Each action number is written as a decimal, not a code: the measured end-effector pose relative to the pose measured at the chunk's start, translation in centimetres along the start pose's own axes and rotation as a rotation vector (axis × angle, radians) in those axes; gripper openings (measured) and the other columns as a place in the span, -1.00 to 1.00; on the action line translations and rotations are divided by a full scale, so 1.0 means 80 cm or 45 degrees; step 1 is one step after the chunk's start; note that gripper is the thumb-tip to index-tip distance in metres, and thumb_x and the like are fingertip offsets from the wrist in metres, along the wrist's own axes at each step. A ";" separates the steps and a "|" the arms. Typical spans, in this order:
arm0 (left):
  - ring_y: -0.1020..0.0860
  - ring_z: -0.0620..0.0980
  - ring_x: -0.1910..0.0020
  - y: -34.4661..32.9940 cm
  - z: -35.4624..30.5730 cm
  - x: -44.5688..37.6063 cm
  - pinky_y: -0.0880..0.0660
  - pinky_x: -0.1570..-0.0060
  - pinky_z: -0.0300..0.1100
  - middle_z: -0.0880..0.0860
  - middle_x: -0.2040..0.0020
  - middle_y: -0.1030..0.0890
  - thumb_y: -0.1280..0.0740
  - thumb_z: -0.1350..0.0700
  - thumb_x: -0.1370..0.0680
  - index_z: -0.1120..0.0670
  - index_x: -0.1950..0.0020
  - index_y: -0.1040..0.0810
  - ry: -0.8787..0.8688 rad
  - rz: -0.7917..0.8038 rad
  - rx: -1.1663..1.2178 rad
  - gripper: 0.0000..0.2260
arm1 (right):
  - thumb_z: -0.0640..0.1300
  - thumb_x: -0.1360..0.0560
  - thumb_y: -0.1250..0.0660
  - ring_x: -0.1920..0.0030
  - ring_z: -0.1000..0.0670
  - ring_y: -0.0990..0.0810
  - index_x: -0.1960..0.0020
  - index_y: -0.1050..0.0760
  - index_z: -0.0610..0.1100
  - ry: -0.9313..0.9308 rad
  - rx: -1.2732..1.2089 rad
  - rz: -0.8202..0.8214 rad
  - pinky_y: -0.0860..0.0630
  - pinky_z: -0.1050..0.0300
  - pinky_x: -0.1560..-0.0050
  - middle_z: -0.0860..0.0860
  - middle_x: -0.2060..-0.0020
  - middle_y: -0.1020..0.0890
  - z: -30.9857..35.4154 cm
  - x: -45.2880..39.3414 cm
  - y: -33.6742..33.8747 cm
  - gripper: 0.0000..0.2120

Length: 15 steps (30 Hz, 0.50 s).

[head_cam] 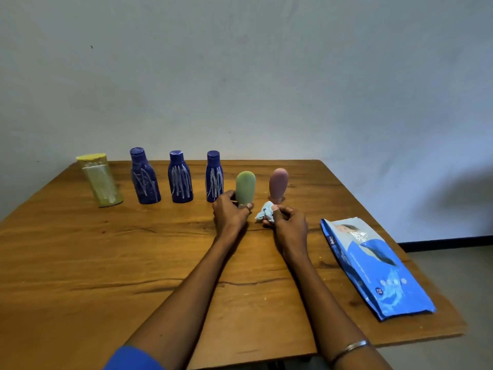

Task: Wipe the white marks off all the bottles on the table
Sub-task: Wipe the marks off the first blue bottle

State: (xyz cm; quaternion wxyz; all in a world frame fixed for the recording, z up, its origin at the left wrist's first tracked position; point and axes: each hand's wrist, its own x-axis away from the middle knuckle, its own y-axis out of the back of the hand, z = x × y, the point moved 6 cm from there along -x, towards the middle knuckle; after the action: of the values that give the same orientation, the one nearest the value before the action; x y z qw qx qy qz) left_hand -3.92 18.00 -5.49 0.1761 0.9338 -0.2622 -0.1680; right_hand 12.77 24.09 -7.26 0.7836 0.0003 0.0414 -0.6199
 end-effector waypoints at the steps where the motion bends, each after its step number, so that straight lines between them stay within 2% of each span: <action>1: -0.66 0.06 -0.01 -0.005 0.000 -0.004 -0.66 0.01 0.01 0.14 -0.10 -0.71 -0.63 0.14 -0.37 0.16 -0.24 -0.63 0.019 -0.001 -0.004 -0.53 | -0.19 -0.63 -0.36 0.17 0.06 -0.76 -0.17 -0.63 -0.13 0.001 -0.006 0.001 -0.70 -0.02 -0.03 -0.01 0.08 -0.73 -0.001 -0.004 0.000 -0.85; 4: -0.67 0.09 -0.08 -0.016 -0.003 -0.014 -0.65 -0.05 0.02 0.17 -0.15 -0.69 -0.61 0.17 -0.40 0.19 -0.27 -0.60 0.029 -0.021 -0.007 -0.53 | -0.17 -0.62 -0.37 0.15 0.05 -0.76 -0.10 -0.62 -0.03 0.006 -0.036 0.005 -0.70 0.01 -0.02 -0.05 0.03 -0.74 -0.005 -0.020 0.002 -0.90; 7: -0.66 0.08 -0.11 -0.023 -0.004 -0.019 -0.64 -0.04 -0.07 0.18 -0.19 -0.67 -0.60 0.19 -0.42 0.21 -0.29 -0.58 0.022 -0.038 -0.020 -0.52 | -0.15 -0.63 -0.36 0.15 0.09 -0.76 -0.23 -0.62 -0.12 0.009 0.000 0.011 -0.70 0.09 0.02 -0.06 -0.02 -0.73 -0.007 -0.029 0.003 -0.81; 12: -0.64 0.10 -0.18 -0.029 -0.007 -0.021 -0.63 -0.09 -0.06 0.17 -0.24 -0.64 -0.59 0.17 -0.43 0.20 -0.33 -0.55 0.048 -0.058 -0.054 -0.50 | -0.13 -0.63 -0.37 0.13 0.08 -0.76 -0.28 -0.60 -0.14 0.012 0.021 0.001 -0.71 -0.03 -0.03 -0.03 -0.03 -0.73 -0.014 -0.035 0.002 -0.76; 15: -0.63 0.09 -0.19 -0.031 -0.010 -0.020 -0.63 -0.10 -0.07 0.16 -0.25 -0.64 -0.58 0.16 -0.44 0.19 -0.34 -0.54 0.055 -0.047 -0.066 -0.50 | -0.13 -0.63 -0.37 0.13 0.10 -0.76 -0.29 -0.60 -0.13 0.012 0.038 0.003 -0.71 -0.03 -0.03 -0.01 -0.03 -0.72 -0.017 -0.038 0.003 -0.75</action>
State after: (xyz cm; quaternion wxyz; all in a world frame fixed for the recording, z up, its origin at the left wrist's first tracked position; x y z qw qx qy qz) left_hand -3.81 21.01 -5.45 0.2029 0.9370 -0.2366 -0.1576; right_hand 12.21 27.17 -8.44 0.7841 0.0151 0.0358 -0.6194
